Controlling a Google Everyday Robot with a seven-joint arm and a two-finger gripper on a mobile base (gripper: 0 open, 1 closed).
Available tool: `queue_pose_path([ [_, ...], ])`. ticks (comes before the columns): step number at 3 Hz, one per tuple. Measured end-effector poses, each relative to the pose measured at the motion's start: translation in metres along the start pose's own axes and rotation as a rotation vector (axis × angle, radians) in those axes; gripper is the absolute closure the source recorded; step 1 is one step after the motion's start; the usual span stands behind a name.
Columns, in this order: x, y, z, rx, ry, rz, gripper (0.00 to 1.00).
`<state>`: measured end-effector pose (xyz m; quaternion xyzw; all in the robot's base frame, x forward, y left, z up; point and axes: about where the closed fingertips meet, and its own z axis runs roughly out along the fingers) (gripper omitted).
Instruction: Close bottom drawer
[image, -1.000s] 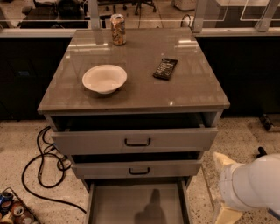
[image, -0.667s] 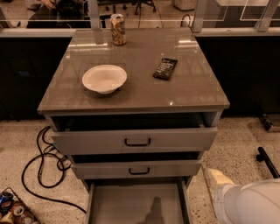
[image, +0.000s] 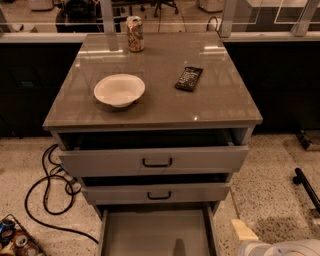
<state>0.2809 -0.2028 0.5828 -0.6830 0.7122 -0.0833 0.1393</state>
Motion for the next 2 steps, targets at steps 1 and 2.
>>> queue_pose_path([
  [1,0.0,0.0,0.0,0.0,0.0,0.0,0.0],
  [2,-0.005,-0.001,0.017,-0.01,-0.015,-0.006,0.0],
])
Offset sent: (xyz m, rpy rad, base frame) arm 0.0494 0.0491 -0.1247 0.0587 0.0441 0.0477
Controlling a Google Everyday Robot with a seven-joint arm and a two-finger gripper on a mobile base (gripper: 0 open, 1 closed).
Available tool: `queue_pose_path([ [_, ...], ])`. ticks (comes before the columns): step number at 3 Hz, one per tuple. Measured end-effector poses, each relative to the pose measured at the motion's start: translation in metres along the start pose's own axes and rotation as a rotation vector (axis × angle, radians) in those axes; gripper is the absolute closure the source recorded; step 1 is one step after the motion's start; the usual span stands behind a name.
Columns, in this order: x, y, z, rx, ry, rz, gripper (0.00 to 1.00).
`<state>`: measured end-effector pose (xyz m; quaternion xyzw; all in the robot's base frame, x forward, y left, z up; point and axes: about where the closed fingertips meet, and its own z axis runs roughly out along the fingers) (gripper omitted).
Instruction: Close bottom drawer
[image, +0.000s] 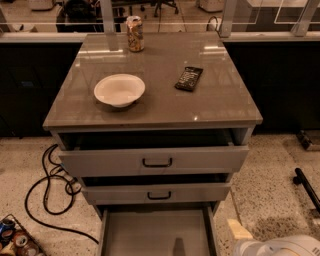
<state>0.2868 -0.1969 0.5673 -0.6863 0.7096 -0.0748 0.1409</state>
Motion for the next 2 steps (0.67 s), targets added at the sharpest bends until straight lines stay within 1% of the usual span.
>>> queue_pose_path([
  [1,-0.013,0.002,0.044,-0.037,-0.053,-0.011,0.0],
  [2,-0.025,0.001,0.076,-0.072,-0.076,-0.008,0.0],
])
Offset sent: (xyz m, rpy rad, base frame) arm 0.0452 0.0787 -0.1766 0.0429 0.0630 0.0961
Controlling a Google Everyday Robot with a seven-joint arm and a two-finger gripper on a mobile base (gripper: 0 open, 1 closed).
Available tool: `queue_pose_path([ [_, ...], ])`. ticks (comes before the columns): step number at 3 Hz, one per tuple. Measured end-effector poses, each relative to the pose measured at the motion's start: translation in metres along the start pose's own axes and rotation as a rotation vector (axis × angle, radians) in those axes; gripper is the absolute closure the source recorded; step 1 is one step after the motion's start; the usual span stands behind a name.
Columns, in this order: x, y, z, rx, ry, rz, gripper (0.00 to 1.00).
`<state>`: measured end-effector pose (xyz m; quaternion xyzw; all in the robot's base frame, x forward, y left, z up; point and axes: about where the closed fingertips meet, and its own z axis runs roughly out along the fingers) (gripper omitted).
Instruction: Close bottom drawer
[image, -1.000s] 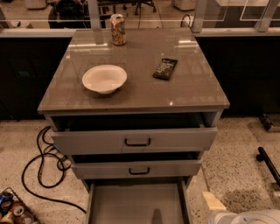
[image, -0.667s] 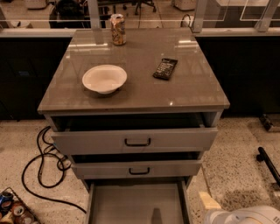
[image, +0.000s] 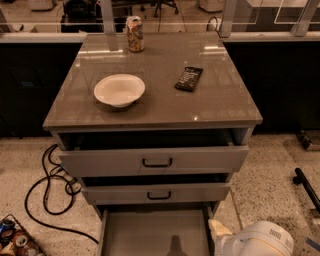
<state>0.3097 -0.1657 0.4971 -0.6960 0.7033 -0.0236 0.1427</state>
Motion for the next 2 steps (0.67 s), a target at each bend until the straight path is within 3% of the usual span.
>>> queue_pose_path([
  [1,-0.007,0.001,0.032,-0.038,-0.009,0.026,0.0],
  [2,-0.017,0.024,0.082,-0.093,-0.032,0.112,0.0],
])
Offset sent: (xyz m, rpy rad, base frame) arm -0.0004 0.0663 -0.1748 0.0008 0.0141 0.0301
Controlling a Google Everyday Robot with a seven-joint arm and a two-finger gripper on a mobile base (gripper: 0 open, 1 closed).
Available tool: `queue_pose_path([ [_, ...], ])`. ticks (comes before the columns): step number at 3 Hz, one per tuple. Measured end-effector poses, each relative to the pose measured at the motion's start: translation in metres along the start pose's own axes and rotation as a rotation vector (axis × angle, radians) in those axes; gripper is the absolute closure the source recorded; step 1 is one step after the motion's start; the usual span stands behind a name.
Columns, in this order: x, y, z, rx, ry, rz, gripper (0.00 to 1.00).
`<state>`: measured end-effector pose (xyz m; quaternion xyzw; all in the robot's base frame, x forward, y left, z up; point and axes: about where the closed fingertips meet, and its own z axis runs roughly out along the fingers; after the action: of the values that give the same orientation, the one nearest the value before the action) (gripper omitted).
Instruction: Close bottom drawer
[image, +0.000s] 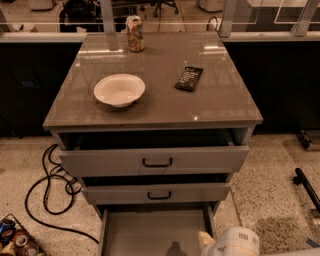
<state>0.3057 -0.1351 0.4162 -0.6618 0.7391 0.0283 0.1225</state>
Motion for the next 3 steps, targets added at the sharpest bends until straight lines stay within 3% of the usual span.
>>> queue_pose_path([
  [1,-0.007,0.034,0.038,-0.035,-0.014,0.059,0.0],
  [2,-0.007,0.063,0.069,-0.039,0.005,0.071,0.0],
  [3,-0.005,0.061,0.079,-0.01,0.014,0.02,0.0],
])
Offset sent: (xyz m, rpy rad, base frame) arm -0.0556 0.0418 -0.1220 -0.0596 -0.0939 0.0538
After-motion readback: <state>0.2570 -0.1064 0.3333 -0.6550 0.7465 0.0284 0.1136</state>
